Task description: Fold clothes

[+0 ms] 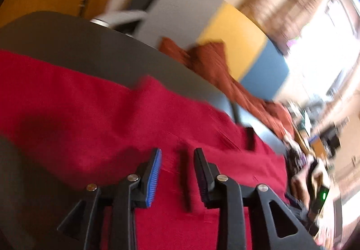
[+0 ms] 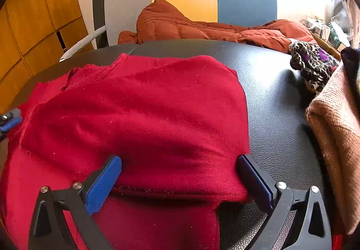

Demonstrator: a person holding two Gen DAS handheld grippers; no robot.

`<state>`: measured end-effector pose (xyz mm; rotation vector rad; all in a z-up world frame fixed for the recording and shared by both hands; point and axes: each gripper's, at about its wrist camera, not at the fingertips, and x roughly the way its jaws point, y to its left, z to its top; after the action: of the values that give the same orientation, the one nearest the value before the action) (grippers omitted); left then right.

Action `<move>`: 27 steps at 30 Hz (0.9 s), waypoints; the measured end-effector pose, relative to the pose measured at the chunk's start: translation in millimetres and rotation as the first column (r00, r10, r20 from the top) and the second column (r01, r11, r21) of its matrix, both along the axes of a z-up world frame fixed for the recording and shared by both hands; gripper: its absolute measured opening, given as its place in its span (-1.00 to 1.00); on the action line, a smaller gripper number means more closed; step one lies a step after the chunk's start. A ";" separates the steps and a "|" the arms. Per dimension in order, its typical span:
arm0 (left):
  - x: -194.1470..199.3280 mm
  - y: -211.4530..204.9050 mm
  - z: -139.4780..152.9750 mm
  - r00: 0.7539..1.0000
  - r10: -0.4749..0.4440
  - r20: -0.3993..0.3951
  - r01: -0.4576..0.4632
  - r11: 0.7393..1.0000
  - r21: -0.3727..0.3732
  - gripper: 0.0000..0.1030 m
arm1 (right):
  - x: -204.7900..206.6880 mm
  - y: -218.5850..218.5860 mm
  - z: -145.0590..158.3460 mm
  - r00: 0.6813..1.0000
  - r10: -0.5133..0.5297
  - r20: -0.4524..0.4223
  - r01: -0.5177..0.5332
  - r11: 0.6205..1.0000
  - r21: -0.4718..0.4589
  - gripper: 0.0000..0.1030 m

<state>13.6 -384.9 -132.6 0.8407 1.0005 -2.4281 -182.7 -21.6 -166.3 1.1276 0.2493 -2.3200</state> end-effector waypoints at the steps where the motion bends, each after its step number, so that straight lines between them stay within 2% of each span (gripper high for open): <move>1: 12.0 -18.7 2.6 0.999 0.046 0.012 -0.046 0.999 0.000 -0.33 | 0.1 -0.2 0.2 1.000 0.000 -0.001 0.000 1.000 0.001 1.00; 3: 34.3 -55.5 5.4 0.990 0.130 0.047 -0.130 0.992 -0.004 -0.28 | 0.3 -0.2 0.4 1.000 0.000 -0.001 0.000 1.000 0.001 1.00; 6: 67.2 -110.9 3.1 0.960 0.252 0.120 -0.253 0.968 -0.007 -0.28 | 0.9 -0.3 0.0 1.000 -0.002 -0.002 0.002 1.000 0.001 1.00; 9: 100.0 -162.1 -3.2 0.910 0.375 0.178 -0.382 0.924 0.004 -0.28 | 0.8 -0.1 0.0 1.000 -0.002 -0.002 0.002 1.000 0.002 1.00; 13: 140.7 -221.4 -11.3 0.813 0.529 0.244 -0.548 0.837 0.010 -0.17 | 0.8 0.0 -0.1 1.000 -0.002 -0.001 0.002 1.000 0.001 1.00; 17: 163.8 -255.9 -23.7 0.760 0.587 0.280 -0.622 0.782 0.048 -0.09 | -0.1 0.1 0.0 1.000 -0.001 0.000 0.001 1.000 0.000 1.00; 24: 154.5 -274.2 -31.2 0.746 0.592 0.305 -0.622 0.783 0.002 -0.09 | 0.1 -0.6 0.0 1.000 -0.004 -0.002 0.004 1.000 0.002 1.00; 27: 148.1 -278.3 -33.4 0.742 0.589 0.319 -0.611 0.791 -0.039 -0.18 | 0.5 -0.6 0.1 1.000 -0.004 -0.002 0.004 1.000 0.002 1.00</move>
<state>161.7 -663.2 -166.0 0.7460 1.0321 -1.6547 -182.3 -22.2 -166.2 1.1279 0.2504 -2.3255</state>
